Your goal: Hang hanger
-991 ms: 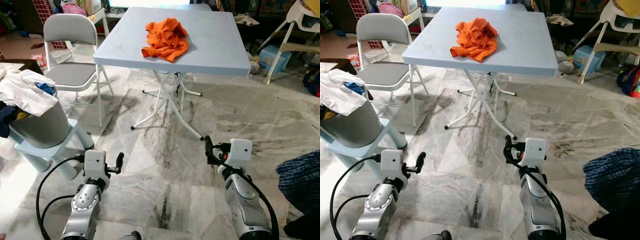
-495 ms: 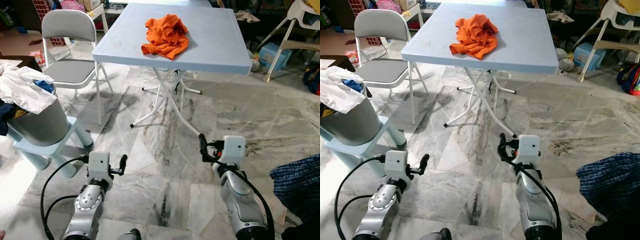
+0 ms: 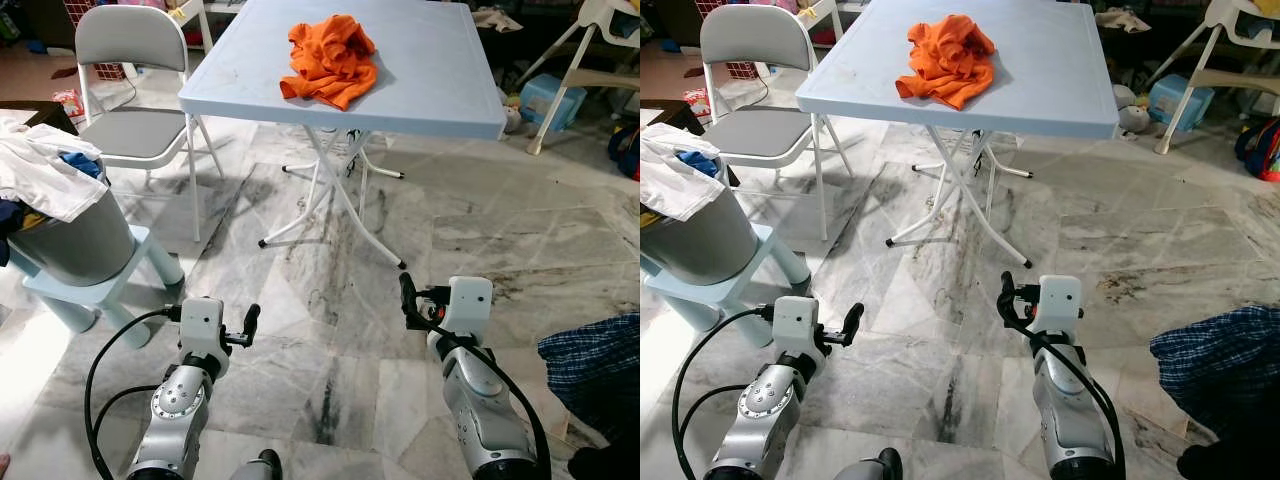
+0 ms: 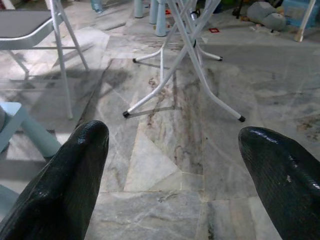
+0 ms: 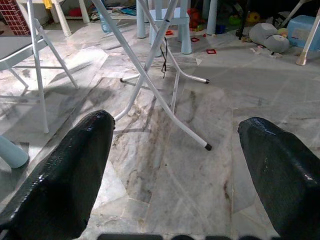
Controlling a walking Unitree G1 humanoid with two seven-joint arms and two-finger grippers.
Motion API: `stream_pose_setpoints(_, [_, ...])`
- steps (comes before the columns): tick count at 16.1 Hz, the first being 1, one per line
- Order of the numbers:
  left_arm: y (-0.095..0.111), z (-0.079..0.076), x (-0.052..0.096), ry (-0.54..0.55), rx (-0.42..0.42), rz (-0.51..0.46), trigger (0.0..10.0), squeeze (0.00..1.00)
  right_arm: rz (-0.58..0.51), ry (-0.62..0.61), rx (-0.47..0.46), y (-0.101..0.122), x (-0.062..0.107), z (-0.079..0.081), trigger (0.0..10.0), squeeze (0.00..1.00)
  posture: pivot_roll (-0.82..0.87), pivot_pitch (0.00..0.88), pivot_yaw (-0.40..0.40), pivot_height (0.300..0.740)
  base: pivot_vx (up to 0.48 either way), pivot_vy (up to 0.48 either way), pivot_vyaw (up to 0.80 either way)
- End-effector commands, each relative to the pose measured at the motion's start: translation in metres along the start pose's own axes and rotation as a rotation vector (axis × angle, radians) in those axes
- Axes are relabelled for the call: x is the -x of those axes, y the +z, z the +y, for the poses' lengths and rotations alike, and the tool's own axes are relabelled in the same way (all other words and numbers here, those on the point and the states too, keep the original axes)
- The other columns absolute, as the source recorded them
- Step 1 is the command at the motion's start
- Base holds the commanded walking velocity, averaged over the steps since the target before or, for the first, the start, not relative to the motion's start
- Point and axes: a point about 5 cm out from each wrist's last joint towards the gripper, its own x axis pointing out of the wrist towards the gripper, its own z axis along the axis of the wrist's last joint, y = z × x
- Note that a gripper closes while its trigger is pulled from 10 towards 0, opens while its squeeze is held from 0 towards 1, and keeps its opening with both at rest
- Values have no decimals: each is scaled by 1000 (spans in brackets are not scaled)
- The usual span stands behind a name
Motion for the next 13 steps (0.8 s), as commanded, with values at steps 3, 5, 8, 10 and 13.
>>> stream_pose_setpoints(3, [0, 0, 3, -20, -7, -6, 10000, 0, -20, 19, 16, 2, 2, 1, 10000, 0, 122, 197, 12, 740, 179, 0, 0])
stream_pose_setpoints(5, [0, -1, 3, -25, -7, -8, 10000, 0, -17, 22, 14, 2, 2, 2, 10000, 0, 124, 198, 8, 740, 300, 0, 0])
stream_pose_setpoints(8, [-1, -2, 5, -31, -3, -9, 10000, 0, -17, 34, 16, 2, 2, 4, 10000, 0, 125, 199, 4, 740, 339, 0, 0])
stream_pose_setpoints(10, [-2, -2, 6, -31, -1, -8, 10000, 0, -17, 33, 17, 2, 1, 3, 10000, 0, 127, 202, 4, 740, 351, 120, 0])
stream_pose_setpoints(13, [-3, -1, 7, -31, -2, -3, 10000, 0, -15, 29, 13, 2, 1, 4, 10000, 0, 129, 204, 9, 740, 350, 80, 0])
